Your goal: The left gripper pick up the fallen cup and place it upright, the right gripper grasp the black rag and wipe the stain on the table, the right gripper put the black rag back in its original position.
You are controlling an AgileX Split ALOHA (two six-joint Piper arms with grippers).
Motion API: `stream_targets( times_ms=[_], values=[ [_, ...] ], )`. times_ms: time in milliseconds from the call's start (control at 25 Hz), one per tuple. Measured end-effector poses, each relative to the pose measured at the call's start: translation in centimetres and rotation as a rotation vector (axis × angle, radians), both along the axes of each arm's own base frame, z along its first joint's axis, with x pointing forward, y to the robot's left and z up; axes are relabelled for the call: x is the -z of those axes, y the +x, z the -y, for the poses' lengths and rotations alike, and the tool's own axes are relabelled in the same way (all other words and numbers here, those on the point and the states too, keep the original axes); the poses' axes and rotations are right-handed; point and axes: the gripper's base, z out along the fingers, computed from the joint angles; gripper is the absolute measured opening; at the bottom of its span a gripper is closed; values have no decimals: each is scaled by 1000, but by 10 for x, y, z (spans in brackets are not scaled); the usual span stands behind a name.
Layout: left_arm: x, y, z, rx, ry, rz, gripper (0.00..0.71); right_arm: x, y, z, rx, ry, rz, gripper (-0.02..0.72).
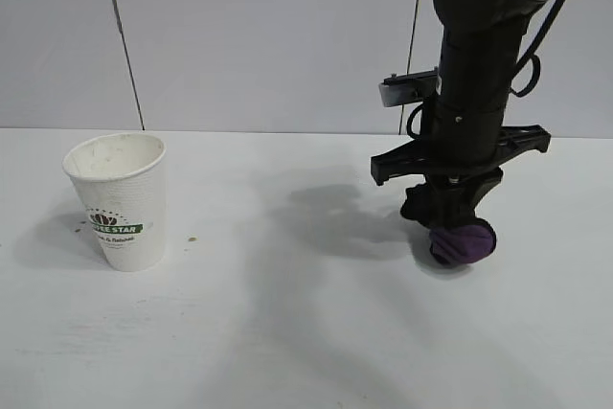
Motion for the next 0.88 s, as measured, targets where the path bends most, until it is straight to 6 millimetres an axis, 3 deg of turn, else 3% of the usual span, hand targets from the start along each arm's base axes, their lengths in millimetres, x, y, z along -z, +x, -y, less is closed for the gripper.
stream_targets(
  times_ms=[280, 320, 480, 560, 760, 880],
  values=[
    [0, 0, 0, 0, 0, 0, 694, -1, 2, -14, 7, 154, 23, 120],
    [0, 0, 0, 0, 0, 0, 694, -1, 2, -14, 2, 160, 23, 160],
    [0, 0, 0, 0, 0, 0, 694, -1, 1, -15, 0, 164, 9, 491],
    [0, 0, 0, 0, 0, 0, 694, 0, 0, -14, -3, 159, -5, 575],
    [0, 0, 0, 0, 0, 0, 694, -8, -1, -10, 5, 122, 7, 571],
    [0, 0, 0, 0, 0, 0, 694, -31, 0, 4, 22, 20, 89, 552]
  ],
)
